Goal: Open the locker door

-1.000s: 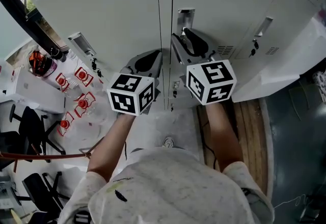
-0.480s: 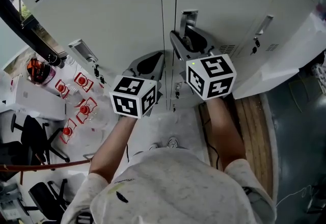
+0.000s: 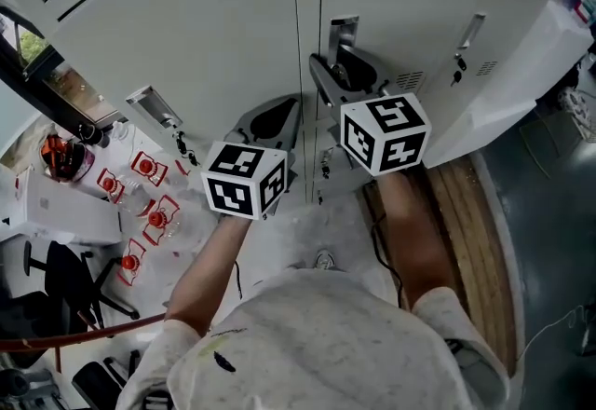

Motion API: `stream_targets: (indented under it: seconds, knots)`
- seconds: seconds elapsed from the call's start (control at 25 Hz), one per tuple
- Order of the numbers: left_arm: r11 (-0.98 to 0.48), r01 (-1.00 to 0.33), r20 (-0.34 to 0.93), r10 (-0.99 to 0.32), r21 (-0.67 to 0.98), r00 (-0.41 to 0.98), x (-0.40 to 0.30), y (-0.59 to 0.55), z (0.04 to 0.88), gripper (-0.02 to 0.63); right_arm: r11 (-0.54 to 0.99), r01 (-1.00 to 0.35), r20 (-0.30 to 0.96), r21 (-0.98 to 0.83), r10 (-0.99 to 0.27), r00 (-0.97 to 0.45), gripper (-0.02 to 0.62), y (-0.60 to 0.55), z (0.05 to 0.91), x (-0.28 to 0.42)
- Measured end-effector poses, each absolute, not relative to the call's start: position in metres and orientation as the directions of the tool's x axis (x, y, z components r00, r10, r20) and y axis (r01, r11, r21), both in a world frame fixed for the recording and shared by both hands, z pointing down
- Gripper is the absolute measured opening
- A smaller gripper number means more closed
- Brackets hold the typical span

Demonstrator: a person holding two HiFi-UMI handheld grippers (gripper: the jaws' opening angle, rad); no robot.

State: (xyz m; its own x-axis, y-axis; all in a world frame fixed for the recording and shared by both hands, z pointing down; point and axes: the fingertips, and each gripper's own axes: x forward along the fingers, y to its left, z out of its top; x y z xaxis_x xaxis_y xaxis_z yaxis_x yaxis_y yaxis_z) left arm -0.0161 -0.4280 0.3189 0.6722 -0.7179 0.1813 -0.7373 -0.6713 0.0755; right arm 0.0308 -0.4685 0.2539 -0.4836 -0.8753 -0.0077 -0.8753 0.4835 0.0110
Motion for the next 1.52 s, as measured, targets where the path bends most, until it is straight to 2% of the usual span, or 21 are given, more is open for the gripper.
stream_targets:
  seconds: [0.24, 0.52, 1.16, 1.24, 1.32, 1.52]
  knots:
    - [-0.700, -0.709, 0.179, -0.689, 0.083, 0.702, -0.019, -0.429, 0.321, 0.008, 0.449, -0.893, -0.010, 0.014, -0.893, -0.449, 0.132, -0.462, 0.254, 0.031]
    - [-0.748, -0.658, 0.171, -0.639, 0.092, 0.750, -0.012, -0.424, 0.321, 0.008, 0.421, -0.907, -0.007, 0.029, -0.907, -0.422, 0.169, -0.447, 0.254, 0.033]
    - [-0.807, -0.582, 0.143, -0.567, 0.101, 0.811, -0.003, -0.418, 0.314, 0.008, 0.315, -0.948, 0.012, 0.038, -0.949, -0.315, 0.173, -0.423, 0.255, 0.044]
    - [-0.812, -0.575, 0.137, -0.561, 0.103, 0.816, -0.001, -0.417, 0.312, 0.008, 0.300, -0.953, 0.009, 0.034, -0.954, -0.300, 0.157, -0.419, 0.255, 0.049]
    - [-0.817, -0.567, 0.132, -0.553, 0.105, 0.823, 0.002, -0.415, 0.311, 0.007, 0.283, -0.959, 0.003, 0.026, -0.959, -0.283, 0.114, -0.414, 0.255, 0.056]
    - [-0.836, -0.539, 0.128, -0.526, 0.104, 0.841, 0.010, -0.406, 0.309, 0.008, 0.277, -0.961, -0.008, 0.013, -0.961, -0.277, 0.115, -0.403, 0.255, 0.061]
